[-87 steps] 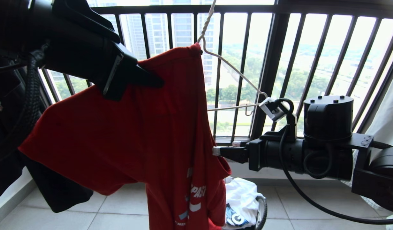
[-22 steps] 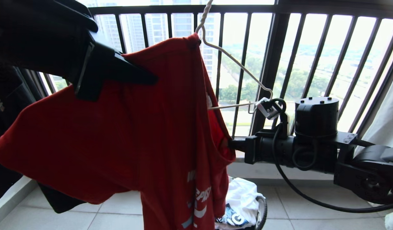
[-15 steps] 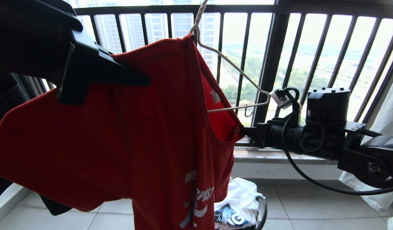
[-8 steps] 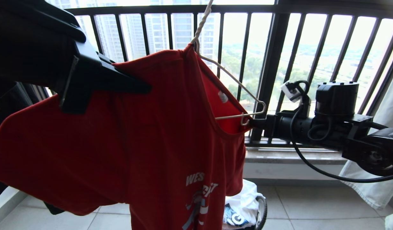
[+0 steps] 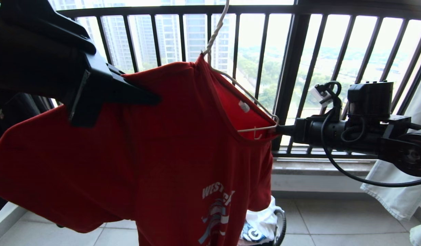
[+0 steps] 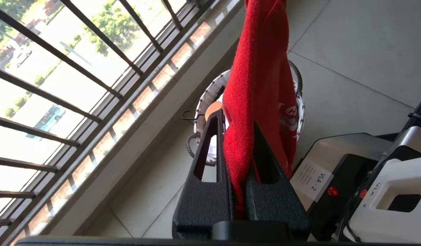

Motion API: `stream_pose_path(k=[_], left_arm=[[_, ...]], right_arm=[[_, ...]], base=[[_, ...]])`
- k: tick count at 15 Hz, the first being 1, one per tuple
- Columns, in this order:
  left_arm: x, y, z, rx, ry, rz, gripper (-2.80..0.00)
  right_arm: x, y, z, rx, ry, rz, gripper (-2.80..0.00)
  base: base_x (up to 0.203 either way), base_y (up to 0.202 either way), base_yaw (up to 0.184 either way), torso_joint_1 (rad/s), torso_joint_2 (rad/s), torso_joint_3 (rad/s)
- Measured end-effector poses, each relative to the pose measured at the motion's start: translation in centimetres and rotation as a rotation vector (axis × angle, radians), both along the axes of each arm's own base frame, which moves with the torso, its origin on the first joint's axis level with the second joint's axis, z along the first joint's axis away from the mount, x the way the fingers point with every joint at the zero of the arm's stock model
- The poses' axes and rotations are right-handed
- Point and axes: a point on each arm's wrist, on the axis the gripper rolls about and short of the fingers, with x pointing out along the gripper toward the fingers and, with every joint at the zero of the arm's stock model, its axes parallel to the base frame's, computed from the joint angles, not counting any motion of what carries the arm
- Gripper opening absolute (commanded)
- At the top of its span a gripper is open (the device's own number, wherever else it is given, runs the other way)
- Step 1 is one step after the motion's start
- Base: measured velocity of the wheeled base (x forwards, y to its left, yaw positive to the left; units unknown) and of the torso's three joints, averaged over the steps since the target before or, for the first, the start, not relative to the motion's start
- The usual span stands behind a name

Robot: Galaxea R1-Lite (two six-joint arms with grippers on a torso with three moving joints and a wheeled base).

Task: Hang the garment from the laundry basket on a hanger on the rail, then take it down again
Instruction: Hang the clothes on the clothes rack

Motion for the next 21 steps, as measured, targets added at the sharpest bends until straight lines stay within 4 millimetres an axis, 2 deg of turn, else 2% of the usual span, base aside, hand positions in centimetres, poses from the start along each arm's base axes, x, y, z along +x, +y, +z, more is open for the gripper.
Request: stream_pose_path(k=[4, 12, 21], left_arm=[[0.4, -0.1, -0.2, 0.028, -0.011, 0.024, -2.8], [1.2, -0.7, -1.8, 0.064, 0.05, 0.024, -2.8], [2.2, -3.0, -4.3, 0.039, 0.085, -0.008, -2.8]], right_arm=[[-0.6, -0.2, 0.9, -0.009, 0.018, 0.007, -2.8], [-1.8, -0.6, 2.7, 0.005, -0.04, 0.003, -2.8], [-3.1, -0.8, 4.1, 0.018, -0.082, 0.009, -2.8]], base=[[0.0, 0.0, 0.0, 0.0, 0.0, 0.0], [0.0, 0.0, 0.0, 0.0, 0.0, 0.0], [0.0, 0.0, 0.0, 0.0, 0.0, 0.0]])
